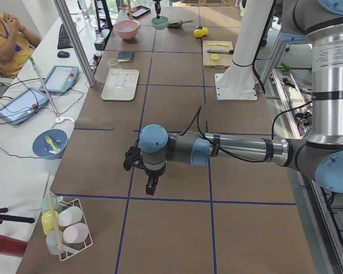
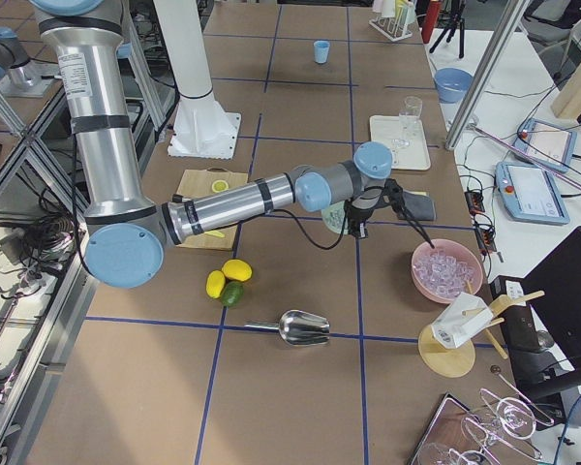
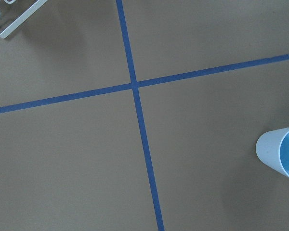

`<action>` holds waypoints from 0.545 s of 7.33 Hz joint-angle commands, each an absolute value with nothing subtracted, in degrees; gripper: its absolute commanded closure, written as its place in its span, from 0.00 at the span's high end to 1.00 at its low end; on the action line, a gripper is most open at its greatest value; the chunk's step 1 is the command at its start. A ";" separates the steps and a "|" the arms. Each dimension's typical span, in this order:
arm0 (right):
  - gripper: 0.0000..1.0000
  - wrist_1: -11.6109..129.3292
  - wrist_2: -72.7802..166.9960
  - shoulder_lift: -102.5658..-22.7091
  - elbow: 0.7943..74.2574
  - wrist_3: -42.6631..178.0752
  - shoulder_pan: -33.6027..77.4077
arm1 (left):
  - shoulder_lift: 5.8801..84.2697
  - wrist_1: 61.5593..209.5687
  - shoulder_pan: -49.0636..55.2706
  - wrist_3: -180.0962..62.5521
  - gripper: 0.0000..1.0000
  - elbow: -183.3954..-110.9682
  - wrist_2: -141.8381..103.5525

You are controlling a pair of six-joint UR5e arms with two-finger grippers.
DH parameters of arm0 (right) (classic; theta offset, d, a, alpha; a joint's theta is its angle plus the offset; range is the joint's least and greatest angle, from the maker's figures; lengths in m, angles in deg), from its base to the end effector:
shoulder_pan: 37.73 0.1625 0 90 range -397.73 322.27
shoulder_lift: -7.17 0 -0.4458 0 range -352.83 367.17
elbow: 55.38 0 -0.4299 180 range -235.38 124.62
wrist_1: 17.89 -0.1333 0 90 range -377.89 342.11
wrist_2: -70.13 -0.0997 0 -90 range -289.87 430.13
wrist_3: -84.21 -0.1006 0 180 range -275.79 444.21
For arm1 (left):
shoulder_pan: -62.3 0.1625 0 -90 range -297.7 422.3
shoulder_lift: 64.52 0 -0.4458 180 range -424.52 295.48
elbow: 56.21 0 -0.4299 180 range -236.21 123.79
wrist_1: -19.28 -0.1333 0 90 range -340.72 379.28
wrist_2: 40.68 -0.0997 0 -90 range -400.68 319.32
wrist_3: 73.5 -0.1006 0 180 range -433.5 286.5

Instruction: Pour ice into bowl

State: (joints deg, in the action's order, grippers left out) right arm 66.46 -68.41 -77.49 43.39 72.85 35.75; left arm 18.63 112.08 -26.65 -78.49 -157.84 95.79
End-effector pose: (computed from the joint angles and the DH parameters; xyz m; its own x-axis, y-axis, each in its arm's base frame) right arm -0.1079 -0.5675 0.5305 0.6044 -0.2450 0.7581 0.1515 0.9695 0.1925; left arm -0.0515 -0.4842 0.6248 0.6827 0.1940 -0.7045 -0.0778 0.9779 0.1939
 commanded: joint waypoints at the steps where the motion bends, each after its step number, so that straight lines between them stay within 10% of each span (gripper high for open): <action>1: 0.00 58.80 -68.03 -84.55 43.41 70.85 34.18 | 18.63 112.27 -26.56 -78.51 1.00 -157.99 95.82; 4: 0.00 44.73 -61.55 -87.04 42.54 54.37 24.79 | 18.80 112.36 -26.56 -78.51 1.00 -157.90 95.82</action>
State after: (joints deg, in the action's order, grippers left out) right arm 50.25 -64.60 -85.91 43.09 60.30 28.69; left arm 18.77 112.34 -26.56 -78.51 -157.97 95.86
